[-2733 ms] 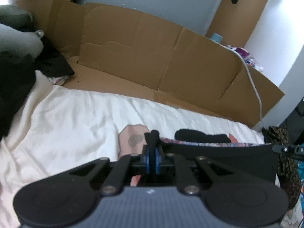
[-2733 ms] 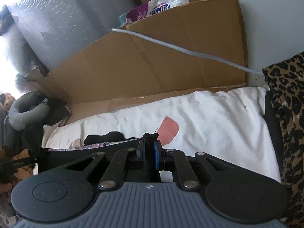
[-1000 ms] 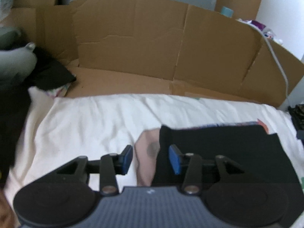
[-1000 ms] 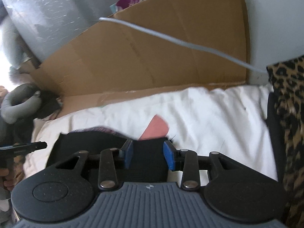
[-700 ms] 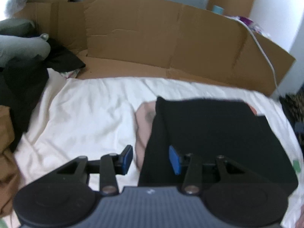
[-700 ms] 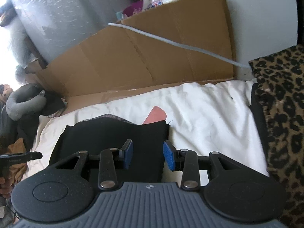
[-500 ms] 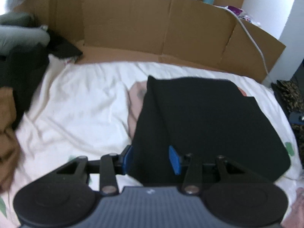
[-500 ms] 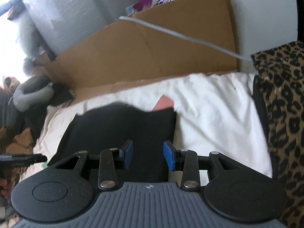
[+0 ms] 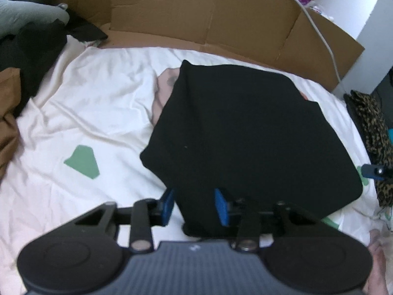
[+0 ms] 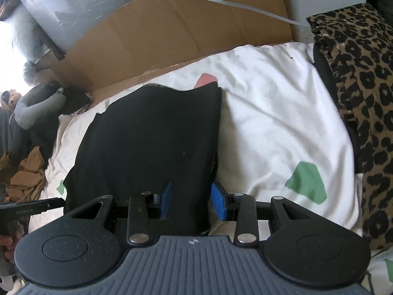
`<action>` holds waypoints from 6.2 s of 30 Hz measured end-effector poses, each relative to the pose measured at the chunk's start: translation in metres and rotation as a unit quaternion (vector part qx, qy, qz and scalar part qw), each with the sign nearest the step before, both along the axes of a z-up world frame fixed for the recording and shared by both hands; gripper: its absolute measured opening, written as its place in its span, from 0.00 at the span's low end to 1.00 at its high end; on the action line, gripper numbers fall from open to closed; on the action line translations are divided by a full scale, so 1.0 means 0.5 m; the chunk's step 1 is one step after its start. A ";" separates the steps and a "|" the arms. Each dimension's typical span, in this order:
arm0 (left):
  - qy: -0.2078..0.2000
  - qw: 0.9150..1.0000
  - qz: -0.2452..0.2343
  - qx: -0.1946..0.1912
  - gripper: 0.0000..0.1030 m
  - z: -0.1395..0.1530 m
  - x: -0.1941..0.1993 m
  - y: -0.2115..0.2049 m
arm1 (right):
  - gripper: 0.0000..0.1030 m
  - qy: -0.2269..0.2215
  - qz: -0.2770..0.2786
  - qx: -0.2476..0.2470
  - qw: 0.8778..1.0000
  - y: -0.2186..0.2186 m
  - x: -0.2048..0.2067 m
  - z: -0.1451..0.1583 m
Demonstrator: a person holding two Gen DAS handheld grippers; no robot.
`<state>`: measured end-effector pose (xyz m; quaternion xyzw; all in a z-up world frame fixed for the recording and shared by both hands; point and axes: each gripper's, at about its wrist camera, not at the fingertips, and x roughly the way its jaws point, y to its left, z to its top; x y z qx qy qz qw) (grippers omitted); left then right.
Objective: Fold clothes
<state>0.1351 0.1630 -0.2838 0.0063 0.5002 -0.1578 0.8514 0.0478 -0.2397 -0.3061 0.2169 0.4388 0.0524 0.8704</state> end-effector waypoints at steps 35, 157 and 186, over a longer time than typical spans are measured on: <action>0.038 0.992 0.082 0.092 0.49 0.048 0.049 -0.088 | 0.47 0.024 0.045 -0.048 0.998 0.033 -0.016 -0.050; 0.185 0.873 0.247 -0.376 0.54 -0.213 -0.005 0.094 | 0.08 0.047 -0.108 0.352 0.929 -0.069 -0.037 -0.169; 0.157 0.894 0.202 -0.367 0.19 -0.238 0.028 0.077 | 0.11 0.061 -0.133 0.354 0.924 -0.090 -0.022 -0.200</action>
